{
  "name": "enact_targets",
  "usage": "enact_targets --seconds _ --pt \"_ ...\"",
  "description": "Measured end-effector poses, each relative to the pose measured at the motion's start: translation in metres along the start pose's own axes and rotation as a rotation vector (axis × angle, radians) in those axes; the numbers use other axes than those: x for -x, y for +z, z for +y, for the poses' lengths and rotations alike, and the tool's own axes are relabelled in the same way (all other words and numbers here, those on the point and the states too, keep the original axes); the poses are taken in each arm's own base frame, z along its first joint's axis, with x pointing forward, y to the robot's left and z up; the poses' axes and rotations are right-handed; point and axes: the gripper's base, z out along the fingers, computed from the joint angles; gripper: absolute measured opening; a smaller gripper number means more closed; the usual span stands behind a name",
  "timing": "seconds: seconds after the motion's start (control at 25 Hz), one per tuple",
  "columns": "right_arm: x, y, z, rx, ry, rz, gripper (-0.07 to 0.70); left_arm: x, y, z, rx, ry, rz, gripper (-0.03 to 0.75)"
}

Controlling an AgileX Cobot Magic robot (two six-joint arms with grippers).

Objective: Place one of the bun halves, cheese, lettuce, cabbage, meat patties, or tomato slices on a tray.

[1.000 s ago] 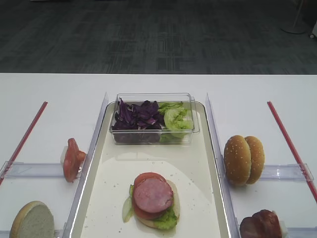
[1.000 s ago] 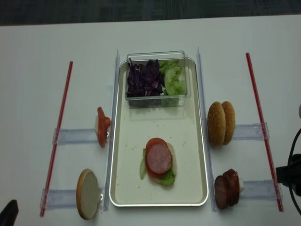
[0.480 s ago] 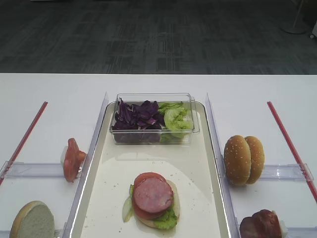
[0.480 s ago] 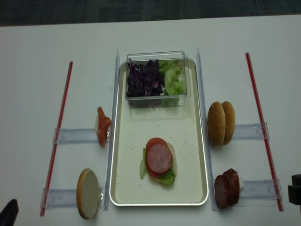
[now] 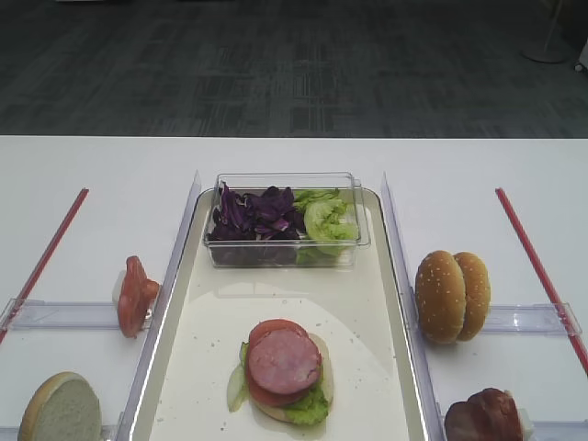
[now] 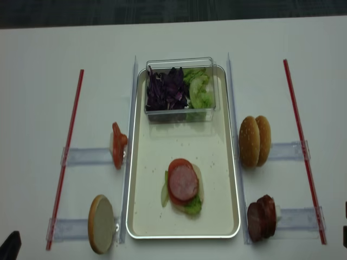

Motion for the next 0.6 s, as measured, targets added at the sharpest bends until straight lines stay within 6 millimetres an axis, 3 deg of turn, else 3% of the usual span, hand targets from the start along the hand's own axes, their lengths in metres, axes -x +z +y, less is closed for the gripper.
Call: enact_targets --seconds 0.6 --pt "-0.015 -0.015 0.002 -0.006 -0.009 -0.142 0.400 0.000 0.000 0.000 0.000 0.000 0.000 0.380"
